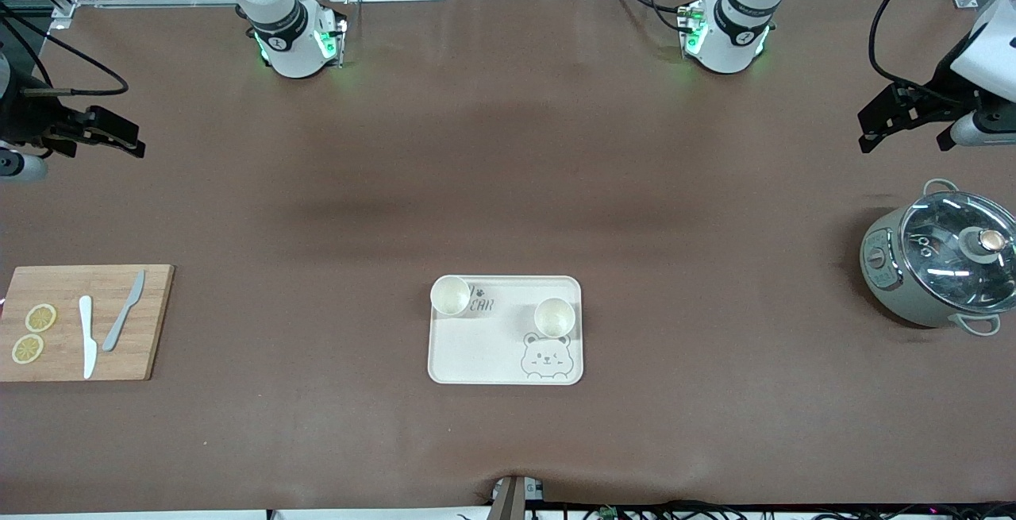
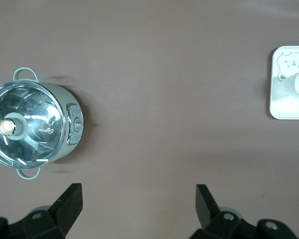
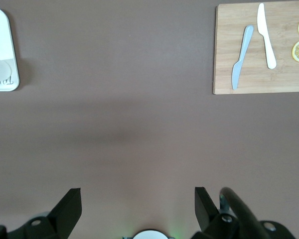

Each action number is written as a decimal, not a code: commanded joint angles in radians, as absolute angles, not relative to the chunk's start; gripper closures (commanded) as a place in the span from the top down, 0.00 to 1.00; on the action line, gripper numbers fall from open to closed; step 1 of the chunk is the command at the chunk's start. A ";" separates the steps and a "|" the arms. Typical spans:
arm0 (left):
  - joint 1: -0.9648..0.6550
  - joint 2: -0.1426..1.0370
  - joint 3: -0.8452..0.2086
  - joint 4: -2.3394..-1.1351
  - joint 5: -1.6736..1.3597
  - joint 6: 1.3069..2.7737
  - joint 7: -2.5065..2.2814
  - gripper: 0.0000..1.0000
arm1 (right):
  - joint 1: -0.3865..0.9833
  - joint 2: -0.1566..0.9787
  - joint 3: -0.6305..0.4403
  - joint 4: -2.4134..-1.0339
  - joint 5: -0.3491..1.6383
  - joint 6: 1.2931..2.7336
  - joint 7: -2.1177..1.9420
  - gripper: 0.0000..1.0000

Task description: Place white IKEA cup upright on tray with both arms

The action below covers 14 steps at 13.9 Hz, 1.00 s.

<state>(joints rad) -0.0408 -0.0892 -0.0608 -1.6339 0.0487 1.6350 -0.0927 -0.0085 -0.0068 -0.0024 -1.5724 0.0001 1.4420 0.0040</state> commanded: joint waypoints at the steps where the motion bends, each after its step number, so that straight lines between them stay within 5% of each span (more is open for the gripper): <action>1: -0.034 -0.091 -0.061 -1.641 0.028 1.654 -0.089 1.00 | -0.020 -0.041 0.024 -1.569 0.005 1.420 -0.011 1.00; 14: -0.031 -0.048 -0.060 -1.643 0.028 1.646 -0.092 1.00 | -0.018 -0.032 0.021 -1.502 0.005 1.396 -0.011 1.00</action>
<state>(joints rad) -0.0308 -0.0447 -0.0579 -1.6527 0.0487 1.6497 -0.0928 -0.0072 -0.0316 0.0218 -1.5087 0.0008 1.4175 0.0008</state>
